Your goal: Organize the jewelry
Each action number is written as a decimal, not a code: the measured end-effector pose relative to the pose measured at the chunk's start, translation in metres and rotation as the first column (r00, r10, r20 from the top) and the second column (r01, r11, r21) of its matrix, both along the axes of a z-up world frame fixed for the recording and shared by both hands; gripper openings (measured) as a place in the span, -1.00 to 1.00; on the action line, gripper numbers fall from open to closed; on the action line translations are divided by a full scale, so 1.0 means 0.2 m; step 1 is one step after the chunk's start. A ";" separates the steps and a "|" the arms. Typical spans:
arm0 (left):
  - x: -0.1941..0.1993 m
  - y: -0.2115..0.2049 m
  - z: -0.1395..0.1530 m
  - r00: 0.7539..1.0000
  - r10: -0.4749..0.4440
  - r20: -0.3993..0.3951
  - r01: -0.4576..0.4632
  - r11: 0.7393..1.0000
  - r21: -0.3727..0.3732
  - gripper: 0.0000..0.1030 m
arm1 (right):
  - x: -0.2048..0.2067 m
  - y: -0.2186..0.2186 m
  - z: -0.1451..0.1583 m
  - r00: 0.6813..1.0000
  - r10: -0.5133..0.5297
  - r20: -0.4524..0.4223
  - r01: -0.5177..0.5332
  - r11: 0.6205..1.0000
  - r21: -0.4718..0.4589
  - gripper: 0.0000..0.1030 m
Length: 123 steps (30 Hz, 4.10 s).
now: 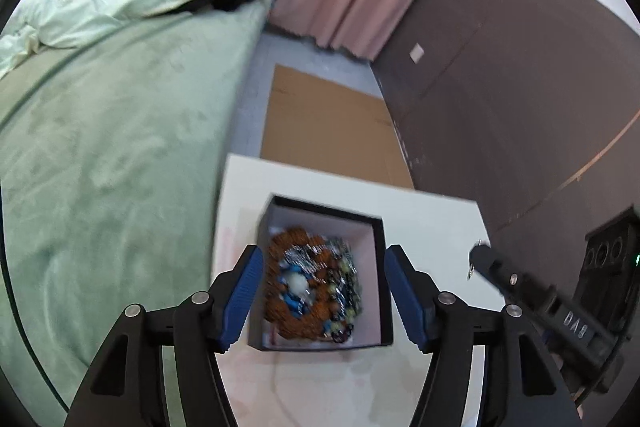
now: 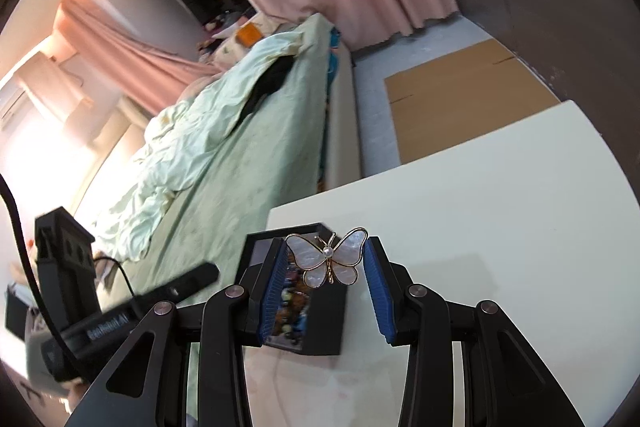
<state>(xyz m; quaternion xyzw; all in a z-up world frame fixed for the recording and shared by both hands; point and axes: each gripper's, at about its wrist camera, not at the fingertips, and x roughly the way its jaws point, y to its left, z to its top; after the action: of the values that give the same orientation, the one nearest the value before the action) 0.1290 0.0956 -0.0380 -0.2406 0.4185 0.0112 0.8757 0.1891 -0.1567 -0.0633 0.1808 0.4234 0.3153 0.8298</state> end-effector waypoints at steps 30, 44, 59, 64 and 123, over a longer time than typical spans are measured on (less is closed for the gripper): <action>-0.23 0.21 0.14 0.992 0.089 0.092 -0.086 0.996 -0.032 0.25 | -0.19 0.13 0.03 0.997 0.078 0.013 -0.079 0.992 0.097 0.23; -0.35 -0.03 0.21 0.988 -0.022 0.154 0.009 0.997 0.081 0.77 | -0.35 -0.12 0.14 0.998 0.009 0.060 -0.009 1.000 0.006 0.55; -0.48 -0.27 0.26 0.965 -0.112 0.236 0.066 0.979 0.193 0.92 | -0.48 -0.31 0.19 0.995 -0.040 0.087 0.050 0.992 -0.118 0.98; -0.55 -0.34 0.27 0.955 -0.137 0.262 0.073 0.968 0.239 0.92 | -0.54 -0.40 0.21 0.993 -0.052 0.105 0.066 0.988 -0.137 0.99; -0.56 -0.47 0.27 0.957 -0.155 0.246 0.069 0.942 0.327 0.99 | -0.57 -0.51 0.23 0.986 -0.119 0.121 0.142 0.968 -0.208 0.99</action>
<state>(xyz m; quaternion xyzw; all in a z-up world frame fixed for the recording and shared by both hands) 0.0169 0.0023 0.0163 -0.0725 0.3019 -0.0051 0.9506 0.0758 -0.2577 -0.0178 0.0998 0.3970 0.2213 0.8851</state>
